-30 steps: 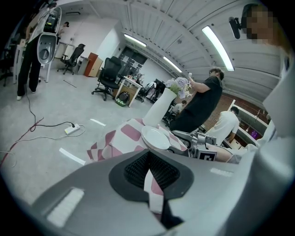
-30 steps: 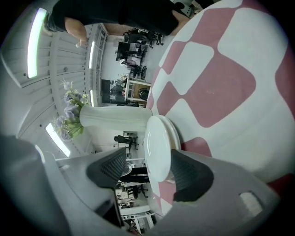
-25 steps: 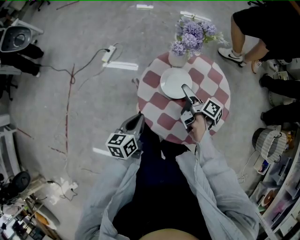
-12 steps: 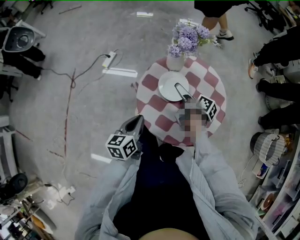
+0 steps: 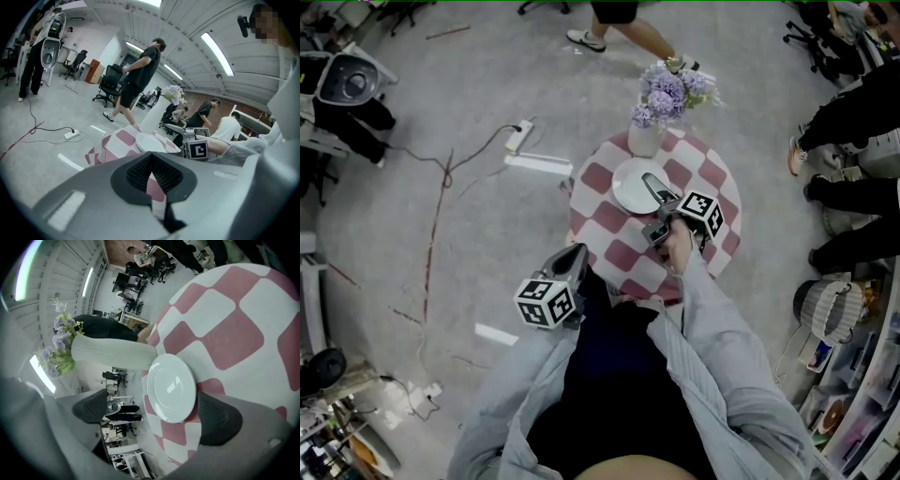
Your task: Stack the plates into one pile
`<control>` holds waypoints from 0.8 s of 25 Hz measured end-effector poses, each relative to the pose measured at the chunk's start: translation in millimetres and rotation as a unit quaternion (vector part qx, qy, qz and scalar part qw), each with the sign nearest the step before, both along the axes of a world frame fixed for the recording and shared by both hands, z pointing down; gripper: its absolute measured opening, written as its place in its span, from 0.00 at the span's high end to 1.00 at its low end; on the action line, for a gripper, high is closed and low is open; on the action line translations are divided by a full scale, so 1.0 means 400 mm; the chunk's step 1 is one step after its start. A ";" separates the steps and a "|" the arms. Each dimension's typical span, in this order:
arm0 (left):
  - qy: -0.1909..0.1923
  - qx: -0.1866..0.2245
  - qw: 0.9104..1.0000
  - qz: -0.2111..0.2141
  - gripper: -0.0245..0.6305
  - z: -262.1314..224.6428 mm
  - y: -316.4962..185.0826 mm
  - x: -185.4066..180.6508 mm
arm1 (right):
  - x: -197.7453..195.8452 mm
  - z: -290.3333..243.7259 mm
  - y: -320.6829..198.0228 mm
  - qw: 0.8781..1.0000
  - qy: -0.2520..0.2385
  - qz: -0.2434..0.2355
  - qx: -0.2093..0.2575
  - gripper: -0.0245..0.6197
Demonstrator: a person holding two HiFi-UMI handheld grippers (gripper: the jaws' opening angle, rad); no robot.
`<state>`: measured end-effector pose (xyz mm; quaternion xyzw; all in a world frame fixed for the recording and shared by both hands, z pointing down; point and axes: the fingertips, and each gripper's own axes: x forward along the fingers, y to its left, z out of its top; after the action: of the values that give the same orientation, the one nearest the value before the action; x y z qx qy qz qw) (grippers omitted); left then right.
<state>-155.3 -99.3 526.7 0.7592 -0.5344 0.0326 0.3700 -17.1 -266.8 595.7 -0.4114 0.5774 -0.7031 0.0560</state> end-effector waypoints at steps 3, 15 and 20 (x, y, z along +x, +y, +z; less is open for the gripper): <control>-0.004 0.007 1.000 0.000 0.94 -0.014 -0.002 -0.002 | 0.009 -0.043 0.016 0.999 0.003 -0.024 0.031 0.04; -0.019 0.076 0.996 0.032 0.94 -0.144 -0.043 0.084 | 0.150 -0.383 0.112 0.951 0.086 -0.108 0.275 0.26; -0.037 0.121 0.990 0.058 0.94 -0.223 -0.043 0.154 | 0.234 -0.510 0.172 0.908 0.147 -0.106 0.378 0.52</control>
<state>-93.5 -116.5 437.5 0.8263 -0.5029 0.0171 0.2531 76.3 -197.8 391.6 -0.3945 0.8419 -0.3651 0.0469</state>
